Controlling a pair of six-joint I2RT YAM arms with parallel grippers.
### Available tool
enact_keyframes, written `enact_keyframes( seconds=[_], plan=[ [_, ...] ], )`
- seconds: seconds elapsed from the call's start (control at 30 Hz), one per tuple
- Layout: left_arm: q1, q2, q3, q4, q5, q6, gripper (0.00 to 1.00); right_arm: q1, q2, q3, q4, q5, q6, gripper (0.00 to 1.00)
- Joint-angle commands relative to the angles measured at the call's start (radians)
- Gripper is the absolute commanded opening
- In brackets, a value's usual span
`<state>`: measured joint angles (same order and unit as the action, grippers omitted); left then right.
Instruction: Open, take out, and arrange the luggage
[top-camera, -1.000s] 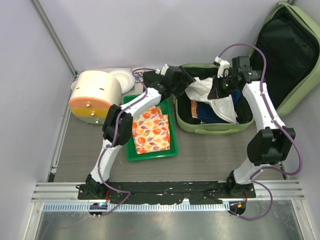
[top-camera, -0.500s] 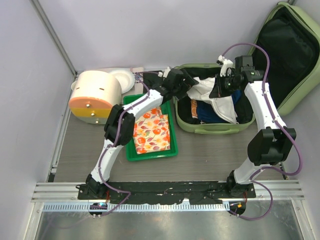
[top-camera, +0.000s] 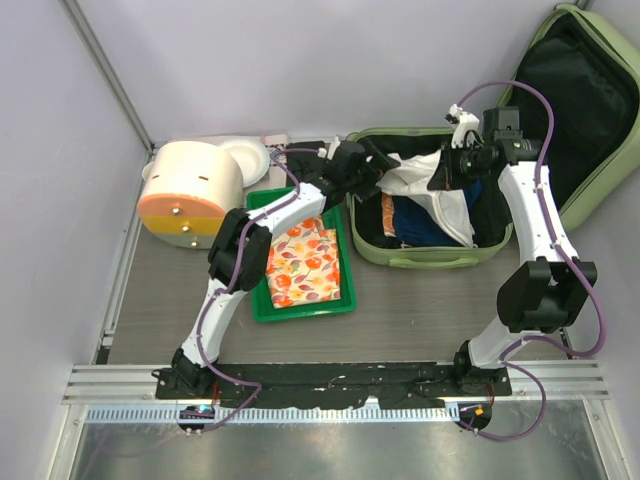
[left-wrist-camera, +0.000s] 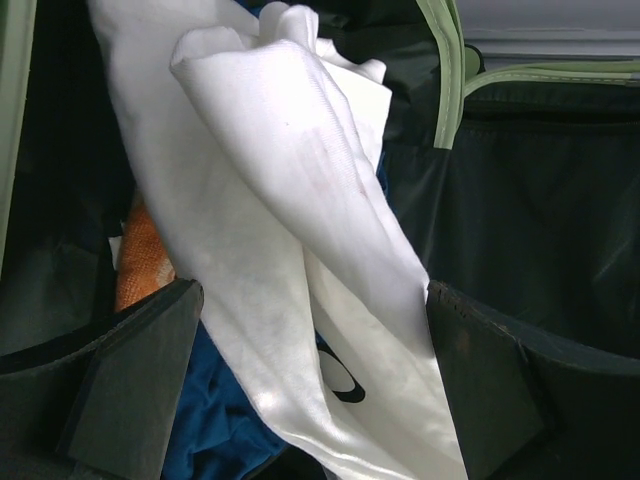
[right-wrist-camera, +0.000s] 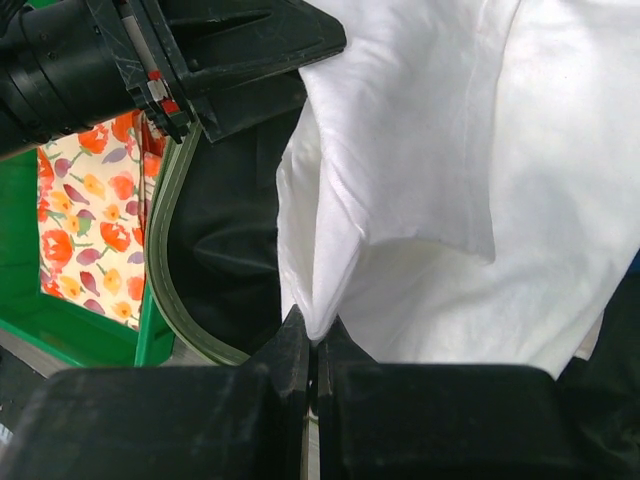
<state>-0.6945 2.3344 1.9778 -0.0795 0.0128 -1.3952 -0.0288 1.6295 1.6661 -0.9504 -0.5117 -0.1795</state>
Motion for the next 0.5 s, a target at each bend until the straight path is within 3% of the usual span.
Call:
enact_keyframes(
  seconds=[0.0, 0.47],
  plan=[
    [-0.008, -0.007, -0.025, -0.150, 0.015, -0.007, 1.00, -0.005, -0.045, 0.063, 0.032, -0.022, -0.001, 0.01],
    [-0.031, 0.037, 0.023, -0.171, -0.004, -0.064, 1.00, -0.010, -0.043, 0.080, 0.019, -0.050, 0.012, 0.01]
  ],
)
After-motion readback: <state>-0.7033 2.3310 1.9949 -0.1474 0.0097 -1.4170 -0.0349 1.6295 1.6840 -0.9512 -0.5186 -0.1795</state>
